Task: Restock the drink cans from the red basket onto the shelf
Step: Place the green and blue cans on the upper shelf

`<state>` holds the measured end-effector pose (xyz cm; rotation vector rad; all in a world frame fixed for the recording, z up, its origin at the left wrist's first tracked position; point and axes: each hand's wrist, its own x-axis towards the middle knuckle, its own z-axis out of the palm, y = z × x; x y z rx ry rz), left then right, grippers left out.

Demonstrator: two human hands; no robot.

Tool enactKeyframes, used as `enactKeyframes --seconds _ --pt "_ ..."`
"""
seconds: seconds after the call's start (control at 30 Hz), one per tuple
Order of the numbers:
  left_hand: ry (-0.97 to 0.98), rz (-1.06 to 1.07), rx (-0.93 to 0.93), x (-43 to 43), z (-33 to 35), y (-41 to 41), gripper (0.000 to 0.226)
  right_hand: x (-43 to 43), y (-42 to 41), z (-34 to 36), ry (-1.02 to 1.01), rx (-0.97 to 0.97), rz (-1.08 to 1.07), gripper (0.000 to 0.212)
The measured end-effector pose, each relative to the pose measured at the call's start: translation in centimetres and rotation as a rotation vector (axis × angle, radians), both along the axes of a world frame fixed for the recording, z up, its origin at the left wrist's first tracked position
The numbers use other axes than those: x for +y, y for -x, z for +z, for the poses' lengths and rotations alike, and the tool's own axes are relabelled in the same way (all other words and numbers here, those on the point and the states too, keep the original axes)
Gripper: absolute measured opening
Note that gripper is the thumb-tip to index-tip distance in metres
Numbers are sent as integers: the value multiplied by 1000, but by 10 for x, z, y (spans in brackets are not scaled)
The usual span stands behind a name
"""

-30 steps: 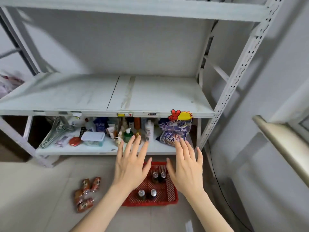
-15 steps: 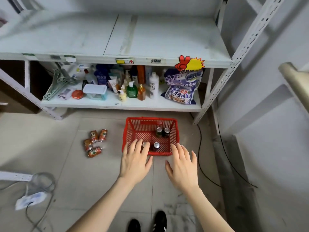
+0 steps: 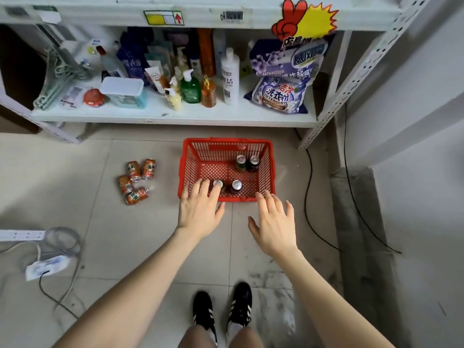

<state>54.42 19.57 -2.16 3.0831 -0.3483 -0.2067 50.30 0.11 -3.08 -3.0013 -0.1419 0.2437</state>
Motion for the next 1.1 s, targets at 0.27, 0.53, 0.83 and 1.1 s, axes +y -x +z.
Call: enactKeyframes --seconds 0.27,0.53,0.83,1.1 --pt "16 -15 44 10 -66 -59 49 13 -60 -64 -12 93 -6 66" --pt "-26 -47 115 32 -174 -128 50 27 -131 -168 -79 133 8 69" --pt "-37 -50 211 23 -325 -169 57 20 -189 -314 -85 209 78 69" --pt "-57 -41 300 16 -423 -195 65 21 -215 -409 -101 343 149 65"
